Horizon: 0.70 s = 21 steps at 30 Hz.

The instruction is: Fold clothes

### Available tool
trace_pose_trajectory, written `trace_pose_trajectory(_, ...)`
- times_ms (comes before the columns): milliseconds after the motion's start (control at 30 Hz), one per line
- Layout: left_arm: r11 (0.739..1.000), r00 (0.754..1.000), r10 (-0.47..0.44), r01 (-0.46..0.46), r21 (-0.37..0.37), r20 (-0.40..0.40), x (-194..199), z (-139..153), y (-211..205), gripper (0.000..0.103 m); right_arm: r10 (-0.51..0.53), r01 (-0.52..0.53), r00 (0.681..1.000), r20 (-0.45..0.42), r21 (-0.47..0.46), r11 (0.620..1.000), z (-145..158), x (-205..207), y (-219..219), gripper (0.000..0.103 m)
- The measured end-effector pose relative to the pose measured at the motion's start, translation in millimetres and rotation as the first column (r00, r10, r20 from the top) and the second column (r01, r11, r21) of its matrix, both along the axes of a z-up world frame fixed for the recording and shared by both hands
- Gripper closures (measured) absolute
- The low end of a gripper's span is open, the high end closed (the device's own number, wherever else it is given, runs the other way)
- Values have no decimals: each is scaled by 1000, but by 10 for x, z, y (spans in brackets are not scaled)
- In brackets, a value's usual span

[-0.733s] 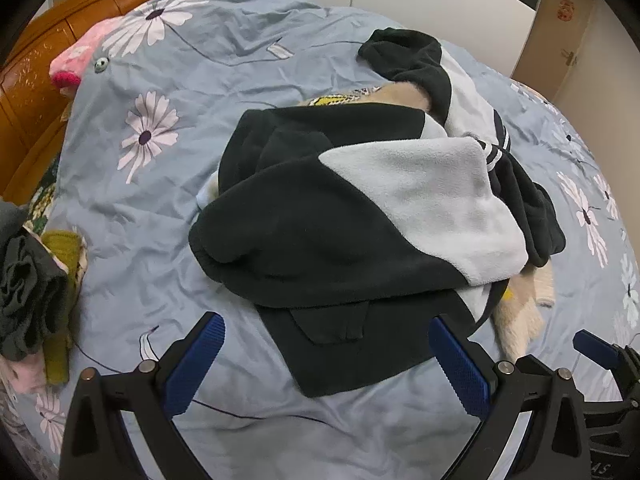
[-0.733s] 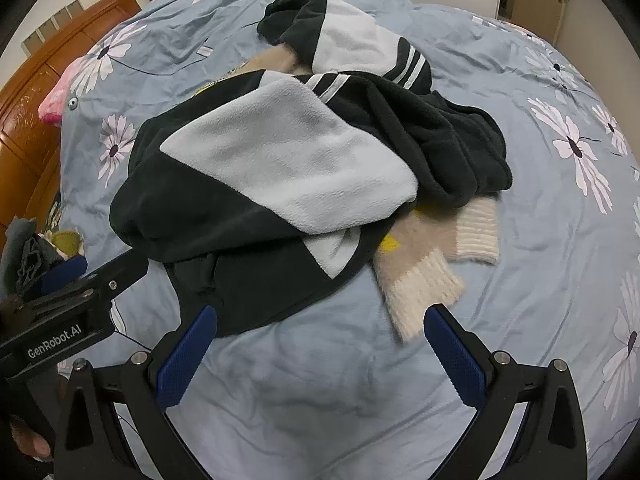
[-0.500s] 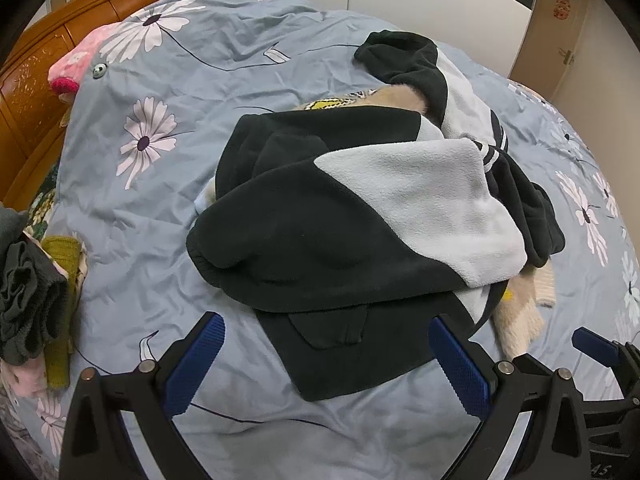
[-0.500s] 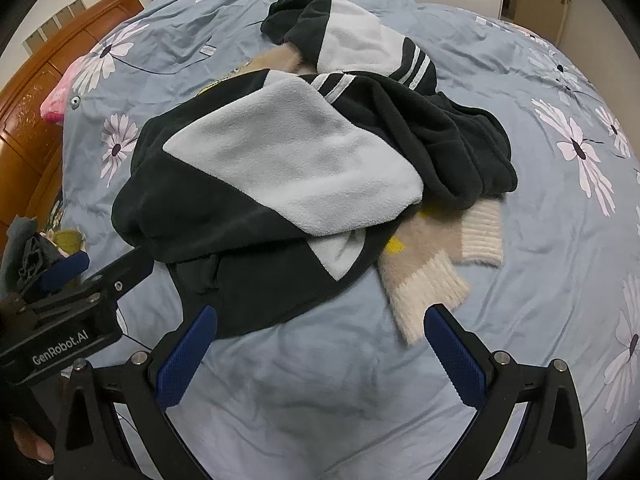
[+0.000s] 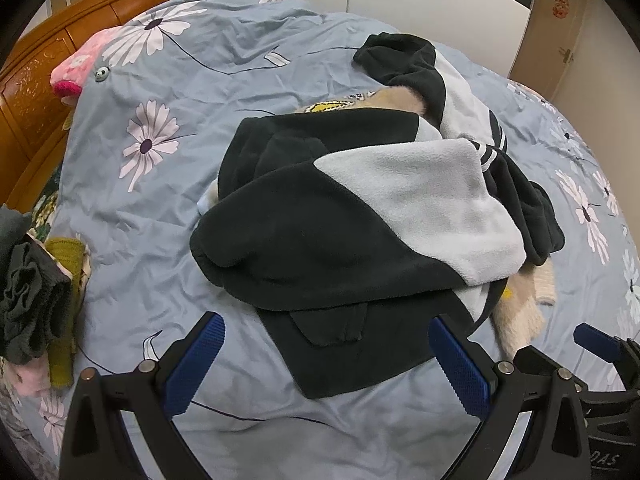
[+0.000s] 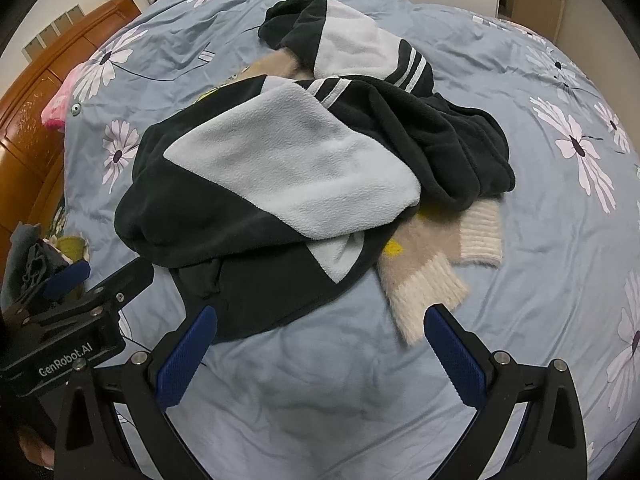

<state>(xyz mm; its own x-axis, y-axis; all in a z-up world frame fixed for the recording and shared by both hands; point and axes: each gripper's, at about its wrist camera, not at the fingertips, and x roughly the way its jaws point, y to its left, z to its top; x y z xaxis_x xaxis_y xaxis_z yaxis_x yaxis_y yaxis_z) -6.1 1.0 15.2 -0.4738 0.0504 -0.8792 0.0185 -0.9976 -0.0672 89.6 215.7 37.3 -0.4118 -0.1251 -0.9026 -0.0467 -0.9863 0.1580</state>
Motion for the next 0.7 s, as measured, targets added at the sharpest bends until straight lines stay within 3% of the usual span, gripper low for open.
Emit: trace_pose_trajectory(700,1000,1000,-12,12,0,-2,55,-174,54,0,0,0,1000,13,-16,1000,-85,-26,9,0)
